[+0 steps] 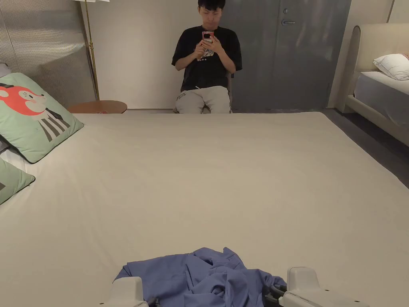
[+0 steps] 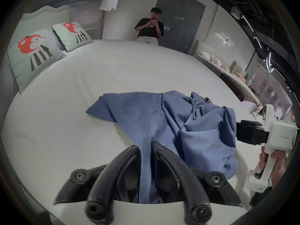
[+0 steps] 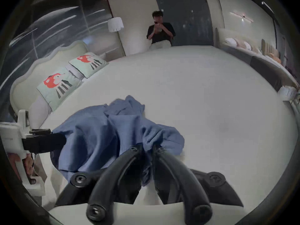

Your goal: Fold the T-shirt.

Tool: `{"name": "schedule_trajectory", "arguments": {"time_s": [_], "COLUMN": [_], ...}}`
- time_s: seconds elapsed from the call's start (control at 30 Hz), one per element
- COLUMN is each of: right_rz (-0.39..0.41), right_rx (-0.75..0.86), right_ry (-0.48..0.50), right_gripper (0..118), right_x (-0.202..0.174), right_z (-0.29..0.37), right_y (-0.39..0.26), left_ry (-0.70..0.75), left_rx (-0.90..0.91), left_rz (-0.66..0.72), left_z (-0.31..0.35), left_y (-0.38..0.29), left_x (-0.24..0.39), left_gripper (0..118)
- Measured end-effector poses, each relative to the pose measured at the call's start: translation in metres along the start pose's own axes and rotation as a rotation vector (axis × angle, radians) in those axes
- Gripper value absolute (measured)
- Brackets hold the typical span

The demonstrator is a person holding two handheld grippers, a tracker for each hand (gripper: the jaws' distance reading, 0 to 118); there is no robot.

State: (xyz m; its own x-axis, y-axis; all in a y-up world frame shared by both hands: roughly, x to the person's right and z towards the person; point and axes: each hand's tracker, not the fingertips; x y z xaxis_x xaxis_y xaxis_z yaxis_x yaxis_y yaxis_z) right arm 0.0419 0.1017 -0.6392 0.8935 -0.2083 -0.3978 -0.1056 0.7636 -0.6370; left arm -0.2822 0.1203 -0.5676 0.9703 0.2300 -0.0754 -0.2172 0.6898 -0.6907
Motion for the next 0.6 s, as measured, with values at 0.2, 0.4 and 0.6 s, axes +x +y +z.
{"name": "schedule_trajectory", "arguments": {"time_s": [0.2, 0.4, 0.6], "right_rz": [-0.023, -0.062, -0.080], "right_rx": [0.195, 0.357, 0.490], "right_ry": [-0.015, -0.091, -0.113], "right_gripper": [11, 10, 10], "right_x": [0.006, 0.023, 0.029], "right_z": [0.074, 0.138, 0.188], "right_y": [0.024, 0.046, 0.066], "left_ry": [-0.025, -0.018, -0.047], "left_rx": [0.091, 0.285, 0.400], "left_rz": [0.006, 0.013, -0.022], "left_z": [0.036, 0.093, 0.147], "left_y": [0.023, 0.057, 0.100], "left_x": [-0.005, -0.012, -0.014], "left_gripper": [4, 3, 3]}}
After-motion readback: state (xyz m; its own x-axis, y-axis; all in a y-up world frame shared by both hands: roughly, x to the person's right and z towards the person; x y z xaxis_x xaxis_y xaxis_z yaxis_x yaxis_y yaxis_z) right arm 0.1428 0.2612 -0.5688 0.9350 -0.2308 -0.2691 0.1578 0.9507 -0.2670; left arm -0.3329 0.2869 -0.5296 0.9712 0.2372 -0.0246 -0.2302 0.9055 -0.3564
